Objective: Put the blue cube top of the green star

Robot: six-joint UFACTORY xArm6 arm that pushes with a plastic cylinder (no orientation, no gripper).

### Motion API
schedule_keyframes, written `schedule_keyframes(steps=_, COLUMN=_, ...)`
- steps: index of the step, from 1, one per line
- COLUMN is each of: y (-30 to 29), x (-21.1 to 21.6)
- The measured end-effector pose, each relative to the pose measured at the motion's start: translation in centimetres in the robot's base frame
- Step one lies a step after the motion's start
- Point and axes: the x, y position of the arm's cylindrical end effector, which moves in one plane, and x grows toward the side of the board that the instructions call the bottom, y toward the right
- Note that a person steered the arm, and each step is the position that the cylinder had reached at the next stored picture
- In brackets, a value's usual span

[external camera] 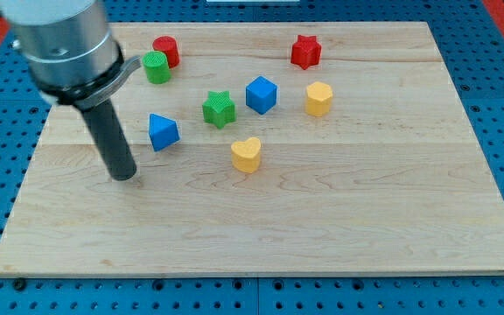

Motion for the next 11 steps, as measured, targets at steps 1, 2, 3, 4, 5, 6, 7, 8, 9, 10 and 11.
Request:
schedule_keyframes(steps=1, y=4.3, x=-0.6)
schedule_keyframes(steps=2, y=9.1, x=-4.3)
schedule_keyframes(steps=3, y=14.6, x=-7.2)
schedule_keyframes(steps=4, y=20.3, x=-8.6)
schedule_keyframes(steps=5, y=26.0, x=-9.6)
schedule_keyframes(steps=6, y=29.1, x=-12.8)
schedule_keyframes(steps=7, y=22.6, x=-12.2)
schedule_keyframes(steps=8, y=15.0, x=-10.0)
schedule_keyframes(steps=9, y=19.5, x=-10.0)
schedule_keyframes(steps=10, y=24.7, x=-13.2)
schedule_keyframes(steps=11, y=20.1, x=-15.1)
